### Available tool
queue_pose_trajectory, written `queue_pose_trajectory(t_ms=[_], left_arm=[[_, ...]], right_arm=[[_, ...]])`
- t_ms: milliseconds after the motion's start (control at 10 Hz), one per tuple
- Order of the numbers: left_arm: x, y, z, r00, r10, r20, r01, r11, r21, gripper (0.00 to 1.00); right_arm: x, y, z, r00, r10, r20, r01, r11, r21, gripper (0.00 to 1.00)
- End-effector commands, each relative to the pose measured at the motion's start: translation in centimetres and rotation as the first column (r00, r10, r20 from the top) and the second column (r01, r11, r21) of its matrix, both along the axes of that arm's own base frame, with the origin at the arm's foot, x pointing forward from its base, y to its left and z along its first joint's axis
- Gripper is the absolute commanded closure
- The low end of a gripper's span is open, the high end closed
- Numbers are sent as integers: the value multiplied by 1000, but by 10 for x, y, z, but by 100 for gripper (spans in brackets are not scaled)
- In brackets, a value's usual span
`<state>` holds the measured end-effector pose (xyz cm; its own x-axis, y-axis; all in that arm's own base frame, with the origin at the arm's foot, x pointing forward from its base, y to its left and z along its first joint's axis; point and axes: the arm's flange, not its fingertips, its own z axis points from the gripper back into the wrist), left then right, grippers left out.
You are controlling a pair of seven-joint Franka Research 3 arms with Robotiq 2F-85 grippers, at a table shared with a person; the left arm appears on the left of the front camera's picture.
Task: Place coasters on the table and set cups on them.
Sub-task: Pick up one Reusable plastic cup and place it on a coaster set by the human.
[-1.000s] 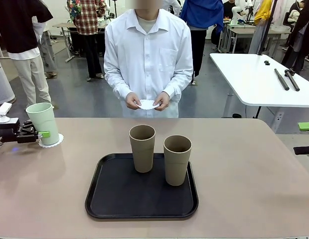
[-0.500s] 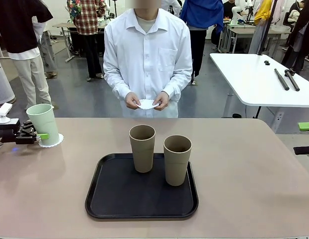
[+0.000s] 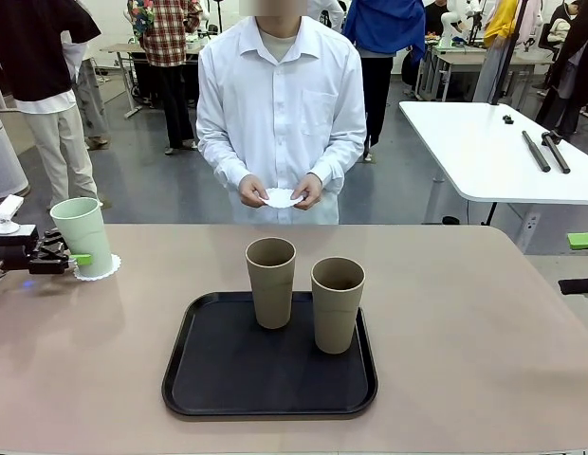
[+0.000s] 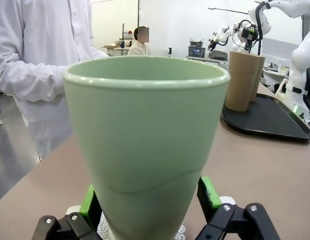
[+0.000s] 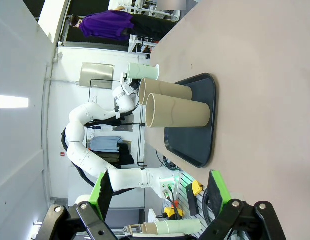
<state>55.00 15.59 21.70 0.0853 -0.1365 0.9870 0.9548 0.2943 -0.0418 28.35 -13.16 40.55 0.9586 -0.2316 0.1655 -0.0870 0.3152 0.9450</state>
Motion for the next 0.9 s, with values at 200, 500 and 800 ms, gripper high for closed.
queue_pose_trajectory(t_ms=[200,500,800], left_arm=[[-4,7,4,999,-41,-16,43,995,87,0],[-11,19,18,998,-45,-47,53,981,185,0],[-13,44,43,999,12,-45,1,962,274,0]], right_arm=[[1,0,0,1000,-2,3,2,1000,14,0],[1,0,0,1000,-2,3,2,1000,14,0],[1,0,0,1000,-2,3,2,1000,14,0]])
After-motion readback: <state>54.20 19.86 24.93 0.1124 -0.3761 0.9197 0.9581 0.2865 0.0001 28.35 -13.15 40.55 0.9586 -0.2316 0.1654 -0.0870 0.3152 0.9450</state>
